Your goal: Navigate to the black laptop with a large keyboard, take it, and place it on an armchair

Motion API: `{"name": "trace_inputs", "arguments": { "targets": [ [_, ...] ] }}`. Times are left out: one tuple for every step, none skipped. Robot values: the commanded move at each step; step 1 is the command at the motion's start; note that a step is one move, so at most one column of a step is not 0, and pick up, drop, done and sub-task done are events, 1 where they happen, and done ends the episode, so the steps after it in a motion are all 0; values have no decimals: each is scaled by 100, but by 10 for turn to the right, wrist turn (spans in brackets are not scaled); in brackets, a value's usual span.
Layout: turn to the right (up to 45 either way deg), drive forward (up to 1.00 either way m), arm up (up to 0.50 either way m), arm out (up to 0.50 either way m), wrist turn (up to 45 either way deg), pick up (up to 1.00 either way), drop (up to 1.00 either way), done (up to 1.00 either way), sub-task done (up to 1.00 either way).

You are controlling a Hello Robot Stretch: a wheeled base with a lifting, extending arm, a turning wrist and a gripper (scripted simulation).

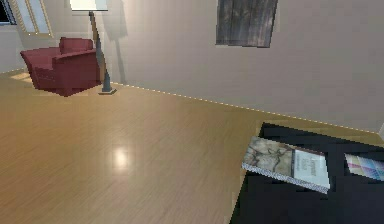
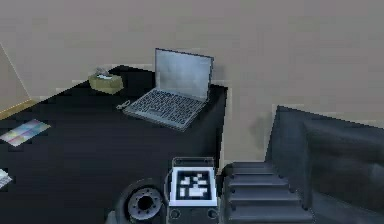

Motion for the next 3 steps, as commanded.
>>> {"name": "trace_inputs", "arguments": {
  "targets": [
    [0, 0, 0, 38, 0, 0, 0, 0, 0],
    [0, 0, 0, 0, 450, 0, 0, 0, 0],
    [0, 0, 0, 0, 450, 0, 0, 0, 0]
  ]
}}
